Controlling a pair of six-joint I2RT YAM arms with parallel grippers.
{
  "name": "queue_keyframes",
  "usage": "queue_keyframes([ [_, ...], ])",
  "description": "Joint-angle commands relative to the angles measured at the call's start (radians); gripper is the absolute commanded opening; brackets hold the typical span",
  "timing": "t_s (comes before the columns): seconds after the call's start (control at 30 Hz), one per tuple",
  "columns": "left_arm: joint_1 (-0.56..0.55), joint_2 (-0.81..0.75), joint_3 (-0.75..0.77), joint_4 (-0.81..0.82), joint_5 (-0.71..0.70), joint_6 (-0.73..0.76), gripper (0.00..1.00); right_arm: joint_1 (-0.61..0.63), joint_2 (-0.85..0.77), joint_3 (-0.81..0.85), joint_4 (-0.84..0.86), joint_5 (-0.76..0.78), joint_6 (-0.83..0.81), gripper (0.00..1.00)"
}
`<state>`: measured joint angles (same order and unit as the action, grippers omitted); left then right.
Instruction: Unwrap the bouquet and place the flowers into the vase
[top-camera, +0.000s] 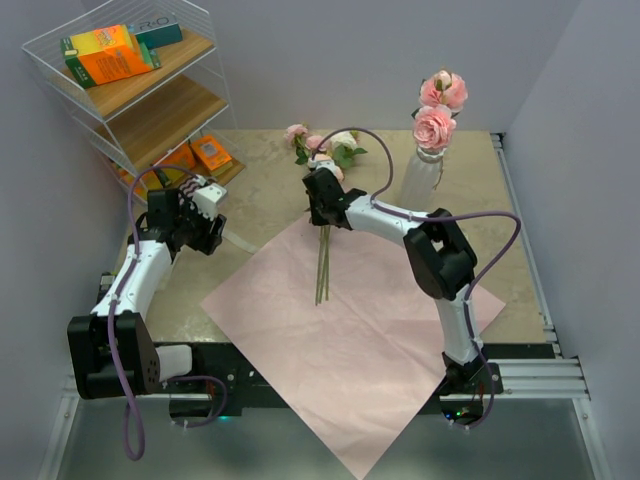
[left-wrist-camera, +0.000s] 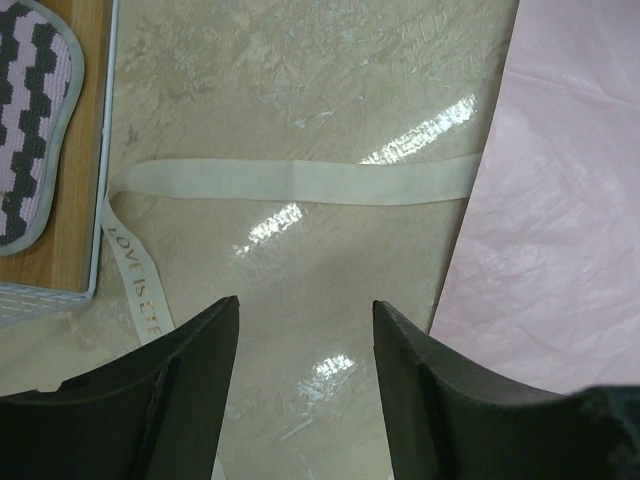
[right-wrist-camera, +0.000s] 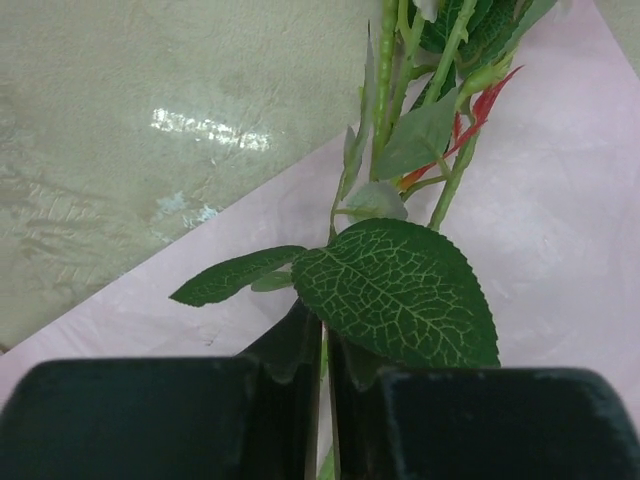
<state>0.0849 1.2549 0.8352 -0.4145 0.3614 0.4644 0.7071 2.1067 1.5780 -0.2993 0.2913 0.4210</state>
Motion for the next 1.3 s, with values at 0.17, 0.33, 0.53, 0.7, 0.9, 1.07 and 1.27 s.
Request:
queue_keyframes([
  [0.17, 0.009, -0.002, -0.008, 0.037, 0.004, 0.003, 0.61, 0.113, -0.125, -0.01, 0.069, 0.023, -0.129, 0.03],
  [0.33, 0.01, -0.008, -0.008, 0.034, 0.002, 0.002, 0.6, 0.199, -0.126, -0.021, 0.054, 0.014, -0.18, 0.0],
  [0.53, 0.009, -0.017, -0.005, 0.025, 0.001, 0.0, 0.61, 0.23, -0.122, -0.055, 0.026, 0.026, -0.182, 0.38],
  [0.7, 0.009, -0.026, -0.01, 0.022, -0.001, 0.008, 0.61, 0.227, -0.169, -0.081, 0.002, 0.048, -0.108, 0.68],
  [0.9, 0.009, -0.026, -0.011, 0.023, 0.004, 0.005, 0.61, 0.226, -0.206, -0.092, 0.005, 0.006, 0.06, 0.67],
  [1.07, 0.01, -0.029, -0.016, 0.023, 0.001, 0.011, 0.61, 0.226, -0.232, -0.136, 0.054, -0.084, 0.15, 0.58],
  [1.27, 0.009, -0.04, -0.025, 0.025, -0.004, 0.022, 0.61, 0.258, -0.237, -0.159, 0.037, -0.078, 0.214, 0.58],
])
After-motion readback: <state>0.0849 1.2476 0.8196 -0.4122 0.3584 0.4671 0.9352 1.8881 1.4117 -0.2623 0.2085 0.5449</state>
